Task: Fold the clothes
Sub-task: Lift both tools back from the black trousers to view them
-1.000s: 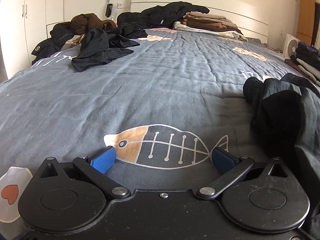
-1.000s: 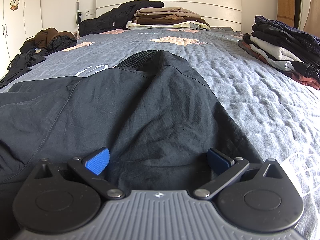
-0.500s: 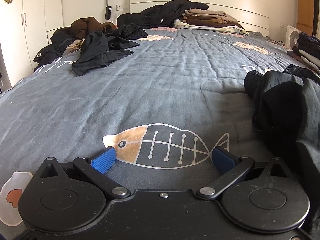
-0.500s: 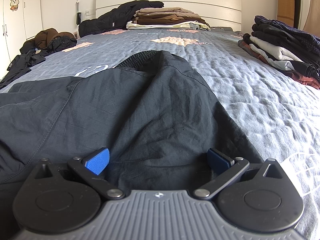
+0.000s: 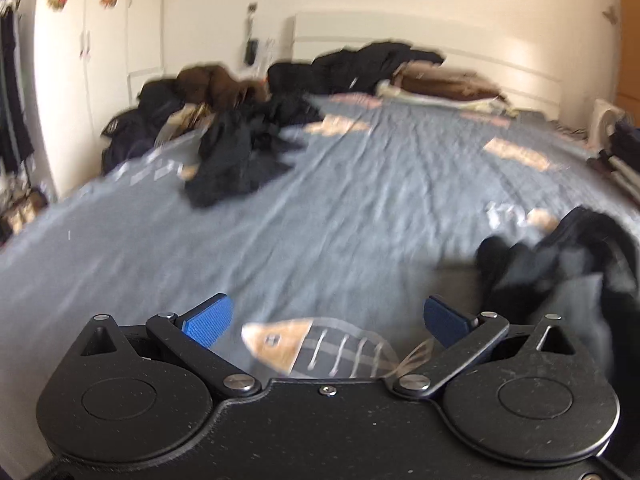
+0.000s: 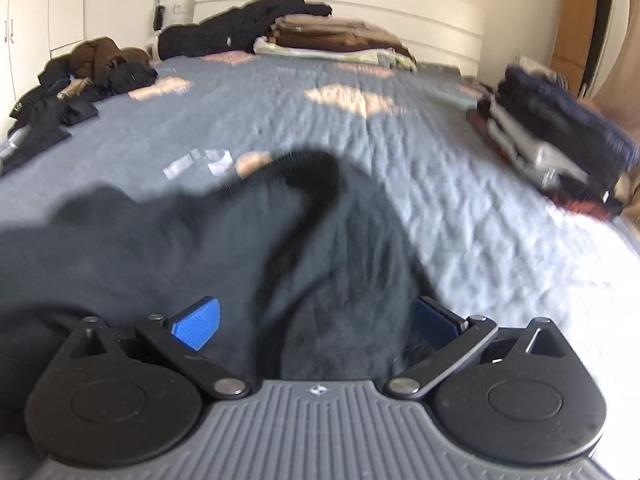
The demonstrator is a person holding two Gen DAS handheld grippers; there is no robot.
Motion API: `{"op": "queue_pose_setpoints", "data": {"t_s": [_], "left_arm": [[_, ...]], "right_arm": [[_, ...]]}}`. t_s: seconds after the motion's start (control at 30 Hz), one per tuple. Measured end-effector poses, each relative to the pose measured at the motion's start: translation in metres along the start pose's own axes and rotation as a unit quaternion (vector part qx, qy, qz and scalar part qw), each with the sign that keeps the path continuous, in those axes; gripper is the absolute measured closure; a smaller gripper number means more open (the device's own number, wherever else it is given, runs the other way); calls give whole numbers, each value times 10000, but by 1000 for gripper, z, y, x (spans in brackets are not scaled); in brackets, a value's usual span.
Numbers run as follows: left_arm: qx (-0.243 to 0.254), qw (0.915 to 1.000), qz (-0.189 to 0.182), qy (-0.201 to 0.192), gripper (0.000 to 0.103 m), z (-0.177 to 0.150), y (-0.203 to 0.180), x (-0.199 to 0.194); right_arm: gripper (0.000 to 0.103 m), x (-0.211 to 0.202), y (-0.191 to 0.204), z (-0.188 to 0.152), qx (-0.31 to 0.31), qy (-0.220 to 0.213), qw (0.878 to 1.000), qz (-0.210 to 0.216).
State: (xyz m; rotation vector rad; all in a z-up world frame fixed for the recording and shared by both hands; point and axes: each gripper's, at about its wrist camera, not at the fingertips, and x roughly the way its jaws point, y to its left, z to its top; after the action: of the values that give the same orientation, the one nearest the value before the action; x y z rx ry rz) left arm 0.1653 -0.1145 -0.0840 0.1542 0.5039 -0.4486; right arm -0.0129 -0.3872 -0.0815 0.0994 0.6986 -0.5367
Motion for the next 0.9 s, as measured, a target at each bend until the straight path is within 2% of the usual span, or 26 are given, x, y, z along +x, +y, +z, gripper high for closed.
{"op": "queue_pose_setpoints", "data": {"t_s": [0.13,0.23,0.3,0.4,0.47,0.6,0.73,0.9], "left_arm": [[457,9980,-15,-440,0,35,-31,-50],[433,9984,-213,-308,0,52,-53,-78],[406,9985,-317,-180,0,57,-67,-95],[450,9980,-434,-135,0,43,-75,-114],[403,9980,-478,-2,0,28,-75,-120],[499,9977,-363,289,0,-8,-67,-120],[1007,9941,-296,290,0,-28,-67,-125],[1733,9841,-362,133,0,-39,-74,-128]], "right_arm": [[0,-77,-2,35,-91,-605,9974,385],[0,-108,3,53,-245,-351,9982,431],[0,-116,4,49,-89,-98,9972,733],[0,-119,11,29,130,284,9913,1282],[0,-117,21,10,41,440,9887,1432],[0,-111,31,-27,92,341,9859,1634],[0,-96,43,-46,-91,629,9834,1699],[0,-96,47,-59,-127,660,9783,1960]]}}
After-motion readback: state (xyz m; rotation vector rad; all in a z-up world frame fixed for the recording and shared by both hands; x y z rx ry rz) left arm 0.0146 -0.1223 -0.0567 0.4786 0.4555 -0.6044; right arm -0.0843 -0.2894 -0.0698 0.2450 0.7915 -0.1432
